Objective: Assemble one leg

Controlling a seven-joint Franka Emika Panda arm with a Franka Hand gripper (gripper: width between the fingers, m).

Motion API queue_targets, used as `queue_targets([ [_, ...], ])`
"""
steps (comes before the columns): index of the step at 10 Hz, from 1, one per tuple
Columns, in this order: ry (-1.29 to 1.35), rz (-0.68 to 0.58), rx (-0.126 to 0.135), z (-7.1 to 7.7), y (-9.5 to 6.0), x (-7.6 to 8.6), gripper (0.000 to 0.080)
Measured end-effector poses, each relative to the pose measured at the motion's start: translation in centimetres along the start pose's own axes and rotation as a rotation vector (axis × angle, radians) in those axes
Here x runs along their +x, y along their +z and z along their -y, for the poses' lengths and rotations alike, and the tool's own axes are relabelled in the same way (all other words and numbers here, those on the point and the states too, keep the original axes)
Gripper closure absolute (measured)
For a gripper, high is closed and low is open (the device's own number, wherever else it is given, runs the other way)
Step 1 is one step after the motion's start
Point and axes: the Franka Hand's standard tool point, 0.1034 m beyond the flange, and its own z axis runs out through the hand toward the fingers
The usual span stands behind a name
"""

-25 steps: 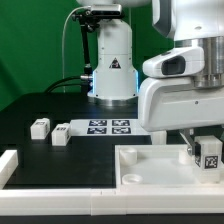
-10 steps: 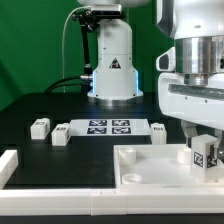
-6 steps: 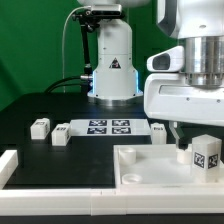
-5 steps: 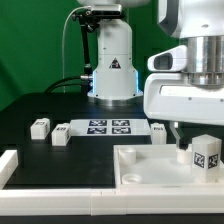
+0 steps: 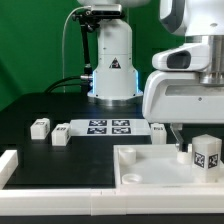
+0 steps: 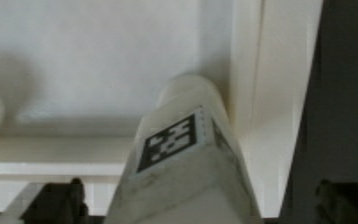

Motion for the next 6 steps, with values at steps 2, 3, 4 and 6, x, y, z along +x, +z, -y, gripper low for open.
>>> queue_targets([
  [2,-0.214,0.003,-0.011,-0.06,-0.01,-0.04,0.0151],
  [3,-0.294,0.001,-0.014,-0.15,0.0,-0.03,0.0151],
  [4,-0.298,0.002,-0.014,-0.19,0.01,-0.04,0.0151],
  [6,-0.269,0.002,-0.013,-0.19,0.03,-0.05,0.0422],
])
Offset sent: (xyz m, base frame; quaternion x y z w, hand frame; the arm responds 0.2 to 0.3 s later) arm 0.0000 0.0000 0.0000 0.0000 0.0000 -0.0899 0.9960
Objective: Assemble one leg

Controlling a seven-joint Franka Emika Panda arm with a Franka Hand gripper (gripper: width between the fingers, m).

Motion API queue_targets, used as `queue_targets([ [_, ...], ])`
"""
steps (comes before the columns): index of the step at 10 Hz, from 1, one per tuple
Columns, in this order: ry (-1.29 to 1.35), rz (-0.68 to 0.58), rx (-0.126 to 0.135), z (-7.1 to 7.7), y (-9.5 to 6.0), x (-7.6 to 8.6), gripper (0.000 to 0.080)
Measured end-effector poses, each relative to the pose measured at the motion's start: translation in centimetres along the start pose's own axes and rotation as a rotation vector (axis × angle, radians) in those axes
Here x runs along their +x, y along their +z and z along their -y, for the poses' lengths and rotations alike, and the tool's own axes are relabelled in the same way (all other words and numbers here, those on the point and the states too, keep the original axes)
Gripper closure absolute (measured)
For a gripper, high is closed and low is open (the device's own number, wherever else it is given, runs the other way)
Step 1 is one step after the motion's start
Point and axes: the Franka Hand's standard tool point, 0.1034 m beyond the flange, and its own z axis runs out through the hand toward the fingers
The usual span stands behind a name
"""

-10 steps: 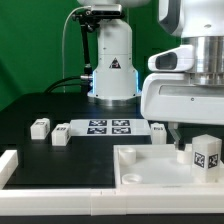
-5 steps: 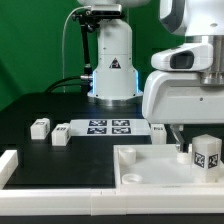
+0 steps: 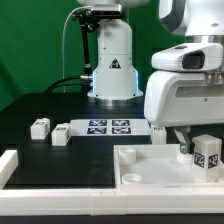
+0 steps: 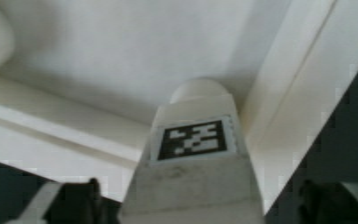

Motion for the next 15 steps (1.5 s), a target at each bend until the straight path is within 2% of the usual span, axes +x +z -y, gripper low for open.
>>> queue_targets([
  [1,0.029,0.0,0.0,0.0,0.0,0.0,0.0422],
  [2,0.028,0.0,0.0,0.0,0.0,0.0,0.0508],
  [4,0.179,0.0,0.002,0.0,0.0,0.0,0.0508],
  [6,0.494,-0.006,0.015,0.1,0.0,0.0,0.0508],
  [8,0.756,-0.001,0.012,-0.6,0.1,-0.3,0.0508],
  [12,1.163,-0.006,-0.051,-3.1,0.2,-1.5,0.0496],
  [13,1.207,-0.009,-0.068,-3.5,0.1,-1.8,0.0496],
  [14,1.188,-0.008,-0.072,-3.6,0.1,-1.9,0.0491],
  [15,1.188,-0.007,-0.071,-3.5,0.2,-1.9,0.0415],
])
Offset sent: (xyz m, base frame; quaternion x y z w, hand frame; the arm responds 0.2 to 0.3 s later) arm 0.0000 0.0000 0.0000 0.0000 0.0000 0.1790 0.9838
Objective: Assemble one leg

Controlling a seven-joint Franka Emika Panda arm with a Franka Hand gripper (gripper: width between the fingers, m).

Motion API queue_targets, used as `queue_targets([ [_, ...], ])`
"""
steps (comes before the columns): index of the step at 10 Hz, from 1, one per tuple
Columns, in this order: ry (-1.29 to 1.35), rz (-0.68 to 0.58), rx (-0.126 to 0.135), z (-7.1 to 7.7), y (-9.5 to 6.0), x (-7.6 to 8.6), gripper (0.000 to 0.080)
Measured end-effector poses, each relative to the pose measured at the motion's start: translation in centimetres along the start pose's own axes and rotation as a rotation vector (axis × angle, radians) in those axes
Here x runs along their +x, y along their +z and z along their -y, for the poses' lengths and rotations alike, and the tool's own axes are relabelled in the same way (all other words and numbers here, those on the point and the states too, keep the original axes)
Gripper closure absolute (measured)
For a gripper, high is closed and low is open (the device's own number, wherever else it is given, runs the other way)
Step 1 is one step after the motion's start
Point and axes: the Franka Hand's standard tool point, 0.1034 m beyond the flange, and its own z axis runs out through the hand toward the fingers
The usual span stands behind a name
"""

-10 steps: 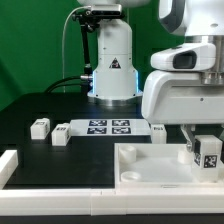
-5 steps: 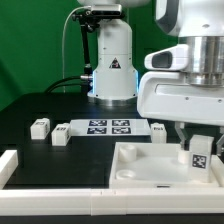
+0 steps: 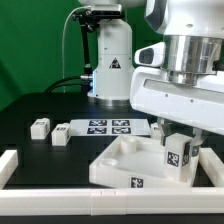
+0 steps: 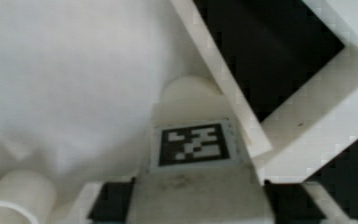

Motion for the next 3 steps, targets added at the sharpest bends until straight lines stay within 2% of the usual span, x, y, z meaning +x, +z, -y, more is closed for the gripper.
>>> queue_targets([
  [1,0.0,0.0,0.0,0.0,0.0,0.0,0.0277],
  [2,0.0,0.0,0.0,0.0,0.01,-0.01,0.0277],
  [3,0.0,0.0,0.0,0.0,0.01,-0.01,0.0173],
])
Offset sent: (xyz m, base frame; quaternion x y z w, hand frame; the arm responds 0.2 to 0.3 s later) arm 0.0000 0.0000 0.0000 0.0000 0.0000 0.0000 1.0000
